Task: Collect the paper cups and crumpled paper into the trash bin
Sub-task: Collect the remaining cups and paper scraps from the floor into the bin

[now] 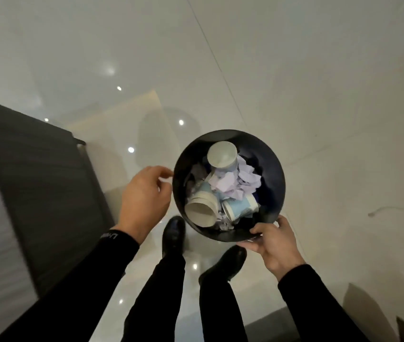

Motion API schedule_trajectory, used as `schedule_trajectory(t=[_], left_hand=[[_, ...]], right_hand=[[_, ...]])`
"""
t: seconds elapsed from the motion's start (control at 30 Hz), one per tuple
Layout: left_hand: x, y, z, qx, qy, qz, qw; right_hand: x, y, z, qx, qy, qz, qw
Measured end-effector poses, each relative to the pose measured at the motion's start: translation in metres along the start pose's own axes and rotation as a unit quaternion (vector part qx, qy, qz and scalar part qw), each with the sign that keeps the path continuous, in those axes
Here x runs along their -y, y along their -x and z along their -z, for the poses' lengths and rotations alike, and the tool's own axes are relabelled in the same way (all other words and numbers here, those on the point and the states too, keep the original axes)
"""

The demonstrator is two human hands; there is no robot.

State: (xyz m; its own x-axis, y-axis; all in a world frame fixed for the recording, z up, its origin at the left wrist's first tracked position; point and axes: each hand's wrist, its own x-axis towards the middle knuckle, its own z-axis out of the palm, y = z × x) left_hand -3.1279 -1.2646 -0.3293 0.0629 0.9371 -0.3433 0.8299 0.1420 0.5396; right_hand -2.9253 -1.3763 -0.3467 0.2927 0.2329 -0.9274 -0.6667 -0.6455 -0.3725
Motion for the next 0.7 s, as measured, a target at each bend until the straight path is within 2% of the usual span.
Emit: schedule_trajectory(t=[0.07,0.17,0.23,0.4,0.57,0.7], left_hand=[[0.003,0.014,0.038,0.033,-0.017,0.058,0.998],[0.014,0.044,0.087,0.134,-0.083,0.118,0.98],[0.019,0.065,0.114,0.149,-0.06,0.159,0.974],[-0.003,0.108,0.168,0.05,0.035,0.168,0.984],[-0.078,0.105,0.214,-0.045,0.204,0.126,0.97],[-0.141,0.101,0.242,-0.053,0.298,0.073,0.95]], right_hand=[[0.023,0.033,-0.01,0.011,0.004,0.014,1.0],[0.055,0.082,-0.023,0.031,0.027,0.036,0.998],[0.074,0.112,-0.03,0.05,0.042,0.046,0.997],[0.115,0.185,-0.036,0.092,0.054,0.054,0.993],[0.159,0.254,-0.027,0.105,0.075,0.084,0.988],[0.198,0.3,-0.004,0.12,0.043,0.112,0.986]])
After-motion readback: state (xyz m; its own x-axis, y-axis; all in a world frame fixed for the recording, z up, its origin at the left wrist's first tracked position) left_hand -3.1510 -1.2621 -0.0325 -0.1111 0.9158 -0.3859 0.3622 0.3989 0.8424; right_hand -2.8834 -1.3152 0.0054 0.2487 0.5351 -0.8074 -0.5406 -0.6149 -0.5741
